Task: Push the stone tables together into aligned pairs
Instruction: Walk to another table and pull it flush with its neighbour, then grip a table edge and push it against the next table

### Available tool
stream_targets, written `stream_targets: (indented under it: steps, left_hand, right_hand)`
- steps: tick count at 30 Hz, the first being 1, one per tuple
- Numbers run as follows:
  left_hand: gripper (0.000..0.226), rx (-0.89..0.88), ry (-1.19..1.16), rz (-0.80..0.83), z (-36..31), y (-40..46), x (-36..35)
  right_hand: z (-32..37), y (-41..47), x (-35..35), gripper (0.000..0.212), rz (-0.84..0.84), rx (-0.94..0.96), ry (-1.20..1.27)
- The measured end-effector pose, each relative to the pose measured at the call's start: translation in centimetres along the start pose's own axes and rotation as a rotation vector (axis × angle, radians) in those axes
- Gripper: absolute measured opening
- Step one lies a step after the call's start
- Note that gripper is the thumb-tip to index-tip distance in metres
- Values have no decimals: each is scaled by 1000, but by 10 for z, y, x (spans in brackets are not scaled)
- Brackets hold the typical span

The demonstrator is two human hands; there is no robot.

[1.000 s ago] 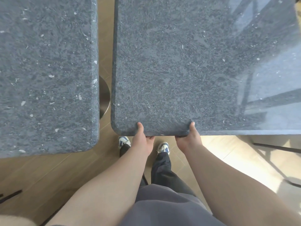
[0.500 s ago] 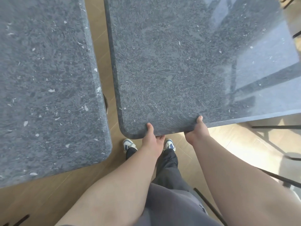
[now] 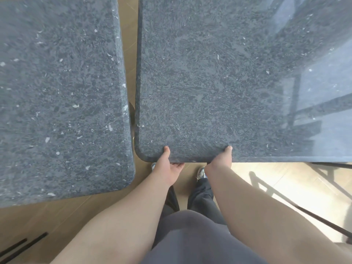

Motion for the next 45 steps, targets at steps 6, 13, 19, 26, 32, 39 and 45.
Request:
stream_targets:
  steps: [6,13,19,26,32,39,45]
  left_hand:
    - [37,-9,28,-74,0,-6,-3]
    - [21,-53,323,-29,46,-35,-27]
    - [26,34,641,169,55,-73,-53]
    - [19,-127,662,326,42,-111,-84]
    - [19,-159,711,472,77,-157,-127]
    - [20,-241,843,660,152,-217,-215]
    - [20,-317,906,865,264,-280,-328]
  right_hand:
    - [21,-8,4,43,176,-130,-51]
    - [46,-8,30,50,386,-224,-544]
    - [80,-36,67,34,459,-100,-762]
    - [125,-67,134,21,472,67,-426]
    - [168,-102,199,20,535,163,-232]
    - [270,-114,294,18,544,327,0]
    - [401,-111,394,17,501,524,134]
Point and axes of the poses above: each hand's wrist, its own y-axis towards the middle knuckle, its own x-axis out of the back of the hand, z = x × y, the point moved 6 cm from there along y, towards the middle knuckle, and after that the axes turned 11 degrees about -x, right-handed, at the moved point
